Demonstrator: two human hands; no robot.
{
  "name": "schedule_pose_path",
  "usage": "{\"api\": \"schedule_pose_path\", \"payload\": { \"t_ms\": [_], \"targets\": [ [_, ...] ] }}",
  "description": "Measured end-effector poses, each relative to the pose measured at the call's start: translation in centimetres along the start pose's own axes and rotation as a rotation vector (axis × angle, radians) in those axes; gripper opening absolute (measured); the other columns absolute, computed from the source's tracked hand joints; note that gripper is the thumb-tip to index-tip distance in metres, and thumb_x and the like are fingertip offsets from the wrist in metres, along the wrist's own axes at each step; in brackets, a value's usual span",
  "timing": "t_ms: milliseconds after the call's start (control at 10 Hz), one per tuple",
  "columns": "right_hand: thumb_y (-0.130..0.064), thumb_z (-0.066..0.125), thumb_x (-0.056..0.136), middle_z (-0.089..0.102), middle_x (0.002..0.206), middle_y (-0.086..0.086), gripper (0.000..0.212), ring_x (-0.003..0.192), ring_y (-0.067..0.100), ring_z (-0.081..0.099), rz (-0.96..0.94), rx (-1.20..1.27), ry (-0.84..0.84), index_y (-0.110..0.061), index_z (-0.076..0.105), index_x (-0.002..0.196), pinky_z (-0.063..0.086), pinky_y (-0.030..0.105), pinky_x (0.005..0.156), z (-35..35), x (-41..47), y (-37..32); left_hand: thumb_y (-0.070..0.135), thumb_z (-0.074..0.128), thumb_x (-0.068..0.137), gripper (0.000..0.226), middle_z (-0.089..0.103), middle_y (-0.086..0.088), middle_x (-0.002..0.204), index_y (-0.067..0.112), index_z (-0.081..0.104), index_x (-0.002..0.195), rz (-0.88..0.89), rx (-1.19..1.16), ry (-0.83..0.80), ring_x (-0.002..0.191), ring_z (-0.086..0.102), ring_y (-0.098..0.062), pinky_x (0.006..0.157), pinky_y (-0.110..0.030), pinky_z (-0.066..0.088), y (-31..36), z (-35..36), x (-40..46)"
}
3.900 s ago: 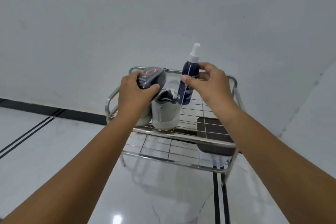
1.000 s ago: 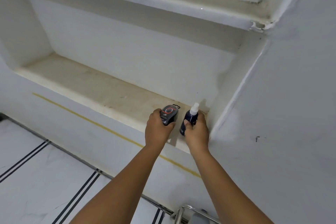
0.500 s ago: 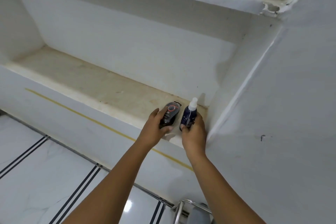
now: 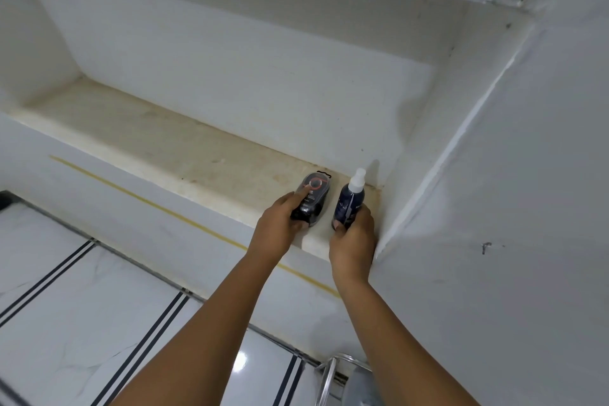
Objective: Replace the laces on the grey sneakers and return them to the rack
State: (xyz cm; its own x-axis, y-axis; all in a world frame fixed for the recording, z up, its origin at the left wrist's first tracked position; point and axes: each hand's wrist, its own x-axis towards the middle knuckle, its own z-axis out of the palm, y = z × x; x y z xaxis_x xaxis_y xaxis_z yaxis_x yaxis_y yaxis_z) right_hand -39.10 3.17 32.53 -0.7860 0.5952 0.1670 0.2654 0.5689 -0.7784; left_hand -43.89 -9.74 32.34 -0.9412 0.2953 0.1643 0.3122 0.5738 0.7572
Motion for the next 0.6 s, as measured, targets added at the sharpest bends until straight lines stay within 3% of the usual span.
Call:
{"api": "schedule_pose_path", "payload": {
  "t_ms": [300, 400, 500, 600],
  "targets": [
    [-0.004, 0.061, 0.089, 0.059, 0.12, 0.013, 0.045, 0.11, 0.032, 0.058, -0.035, -0.025, 0.026, -0.002, 0.048, 0.132, 0.05, 0.044, 0.091, 0.3, -0.2, 0.2, -0.003, 0.063, 0.079, 0.086, 0.057, 0.004, 0.123, 0.047, 0.034, 0.143, 0.0, 0.006, -0.002, 0.108, 0.056, -0.017, 0.088, -0.037, 0.051, 0.2, 0.3, 0.0],
    [-0.008, 0.063, 0.089, 0.055, 0.128, 0.014, 0.06, 0.118, 0.032, 0.054, 0.017, -0.038, -0.046, -0.002, 0.036, 0.142, 0.047, 0.044, 0.097, -0.1, -0.3, -0.1, -0.002, 0.055, 0.084, 0.087, 0.046, -0.004, 0.14, 0.047, 0.021, 0.148, 0.003, 0.072, -0.057, 0.122, 0.05, -0.027, 0.093, -0.037, 0.049, 0.4, 0.2, 0.1],
    [-0.015, 0.062, 0.092, 0.042, 0.144, 0.016, 0.077, 0.134, 0.031, 0.041, 0.095, -0.03, -0.124, -0.001, 0.015, 0.151, 0.04, 0.042, 0.107, -0.8, -0.6, -0.4, -0.007, 0.047, 0.088, 0.085, 0.025, -0.009, 0.156, 0.036, 0.011, 0.152, -0.045, 0.081, -0.034, 0.139, 0.035, -0.025, 0.098, -0.033, 0.041, 0.7, 0.1, -1.0],
    [-0.016, 0.059, 0.094, 0.027, 0.155, 0.014, 0.078, 0.143, 0.028, 0.028, 0.207, 0.064, -0.249, -0.001, 0.008, 0.152, 0.03, 0.036, 0.115, -1.8, -1.6, -1.2, 0.004, 0.052, 0.094, 0.069, 0.039, -0.003, 0.147, 0.026, 0.022, 0.151, -0.105, -0.023, 0.144, 0.127, 0.047, -0.017, 0.092, -0.026, 0.041, 1.1, -0.6, -2.5]
  ]
}}
